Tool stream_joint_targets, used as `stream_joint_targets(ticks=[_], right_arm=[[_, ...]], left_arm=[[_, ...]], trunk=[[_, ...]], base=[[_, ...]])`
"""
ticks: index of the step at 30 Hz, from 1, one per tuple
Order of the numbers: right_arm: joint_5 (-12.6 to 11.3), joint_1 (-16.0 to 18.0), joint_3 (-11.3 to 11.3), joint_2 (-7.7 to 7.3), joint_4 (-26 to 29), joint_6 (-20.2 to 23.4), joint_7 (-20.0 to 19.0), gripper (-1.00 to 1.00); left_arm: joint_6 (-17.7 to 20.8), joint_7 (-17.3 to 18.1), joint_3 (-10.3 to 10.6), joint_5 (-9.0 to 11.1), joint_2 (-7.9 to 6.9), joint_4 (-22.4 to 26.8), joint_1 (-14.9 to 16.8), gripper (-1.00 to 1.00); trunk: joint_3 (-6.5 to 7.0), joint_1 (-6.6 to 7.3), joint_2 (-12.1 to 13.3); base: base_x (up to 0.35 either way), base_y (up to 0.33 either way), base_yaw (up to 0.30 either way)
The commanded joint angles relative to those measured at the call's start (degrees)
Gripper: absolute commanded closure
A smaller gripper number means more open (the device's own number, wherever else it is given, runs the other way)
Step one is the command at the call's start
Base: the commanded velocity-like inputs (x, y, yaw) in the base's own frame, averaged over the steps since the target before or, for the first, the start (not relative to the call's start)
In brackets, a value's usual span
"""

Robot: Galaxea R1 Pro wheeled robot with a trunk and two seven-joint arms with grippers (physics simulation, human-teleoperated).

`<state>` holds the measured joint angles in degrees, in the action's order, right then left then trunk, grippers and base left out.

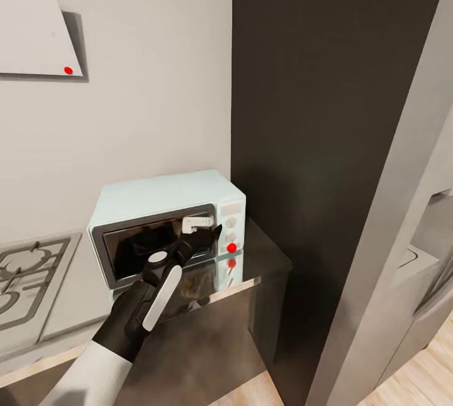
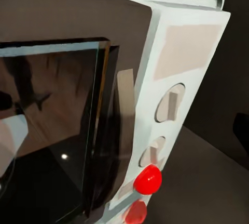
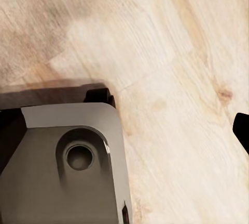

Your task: In the kitchen, take the popcorn bag from the countertop, put it into the microwave, and heat it until the popcorn is cooked so the cooked popcorn ends up inside the bag.

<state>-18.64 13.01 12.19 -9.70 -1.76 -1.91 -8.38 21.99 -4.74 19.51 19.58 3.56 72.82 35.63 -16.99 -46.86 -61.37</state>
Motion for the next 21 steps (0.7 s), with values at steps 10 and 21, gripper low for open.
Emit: stream_joint_targets(ticks=[10,21], right_arm=[[-0.6,0.1,0.5,0.03,-0.2,-0.2,-0.3,-1.0],[-0.6,0.1,0.5,0.03,-0.2,-0.2,-0.3,-1.0]], left_arm=[[1.1,-0.5,0.0,0.3,0.22,0.4,0.1,-1.0],[1.1,-0.6,0.3,0.3,0.22,0.2,0.1,-1.0]], trunk=[[-0.07,0.0,0.0],[-0.07,0.0,0.0]], base=[[-0.186,0.0,0.0],[-0.34,0.0,0.0]])
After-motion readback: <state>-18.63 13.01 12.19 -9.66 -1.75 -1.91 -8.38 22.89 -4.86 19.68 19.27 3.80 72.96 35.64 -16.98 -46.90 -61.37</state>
